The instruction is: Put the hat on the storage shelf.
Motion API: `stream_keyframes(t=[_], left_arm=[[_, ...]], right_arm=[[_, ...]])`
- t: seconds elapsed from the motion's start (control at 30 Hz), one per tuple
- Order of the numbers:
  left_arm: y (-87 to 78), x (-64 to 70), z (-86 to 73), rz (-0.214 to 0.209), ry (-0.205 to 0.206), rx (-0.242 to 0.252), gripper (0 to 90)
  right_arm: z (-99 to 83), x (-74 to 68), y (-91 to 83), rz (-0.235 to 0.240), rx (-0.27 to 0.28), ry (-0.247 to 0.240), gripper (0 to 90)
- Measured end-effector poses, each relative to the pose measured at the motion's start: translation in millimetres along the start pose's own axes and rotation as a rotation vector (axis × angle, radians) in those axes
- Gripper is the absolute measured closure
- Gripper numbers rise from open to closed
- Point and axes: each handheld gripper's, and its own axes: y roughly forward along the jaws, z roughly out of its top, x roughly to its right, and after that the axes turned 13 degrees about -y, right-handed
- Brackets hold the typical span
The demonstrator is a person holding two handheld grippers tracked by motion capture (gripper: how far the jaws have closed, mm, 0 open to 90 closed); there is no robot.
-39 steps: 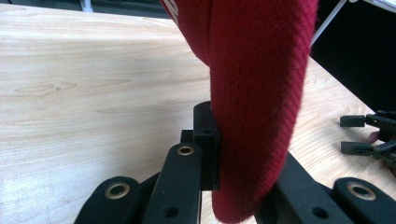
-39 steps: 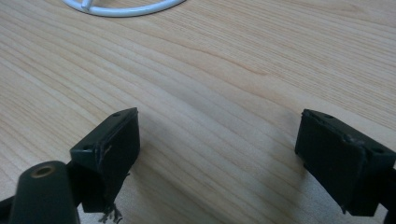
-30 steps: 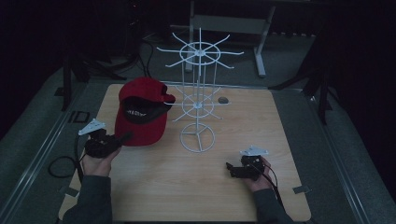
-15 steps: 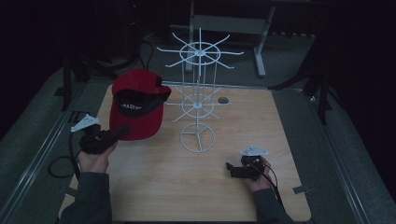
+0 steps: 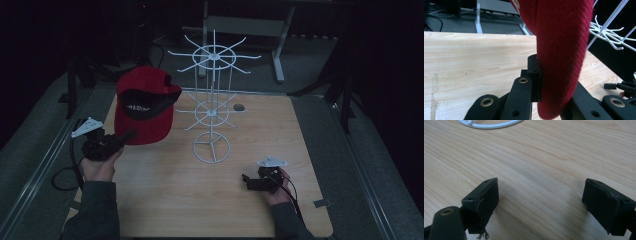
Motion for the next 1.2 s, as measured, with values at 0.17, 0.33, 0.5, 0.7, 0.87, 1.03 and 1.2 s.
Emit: stream_keyframes(t=[0.17, 0.33, 0.5, 0.7, 0.87, 1.03, 1.2], left_arm=[[-0.9, 1.1, 3.0, -0.002, -0.002, 0.012, 85.7], [-1.6, 1.9, 6.0, -0.009, -0.008, 0.023, 85.6], [-2.3, 3.5, 9.3, -0.011, -0.007, 0.032, 85.7], [-3.6, 5.1, 13.2, -0.013, -0.007, 0.046, 85.7], [-4.6, 6.6, 16.9, -0.014, -0.008, 0.058, 85.7], [-5.2, 9.1, 20.2, -0.02, -0.009, 0.068, 85.7], [-5.7, 11.4, 23.2, -0.028, -0.012, 0.082, 85.7]], right_arm=[[0.0, 0.0, 0.0, 0.0, 0.0, 0.0, 13.7], [0.0, 0.0, 0.0, 0.0, 0.0, -0.001, 13.7], [0.0, 0.0, 0.0, 0.0, 0.0, -0.001, 13.7], [0.0, 0.2, 0.1, -0.001, 0.001, -0.002, 13.7], [0.0, 0.2, 0.1, -0.002, 0.002, -0.003, 13.7], [0.0, 0.1, 0.1, -0.001, 0.001, -0.002, 13.7], [0.0, 0.3, -0.1, 0.0, -0.001, -0.003, 13.7]])
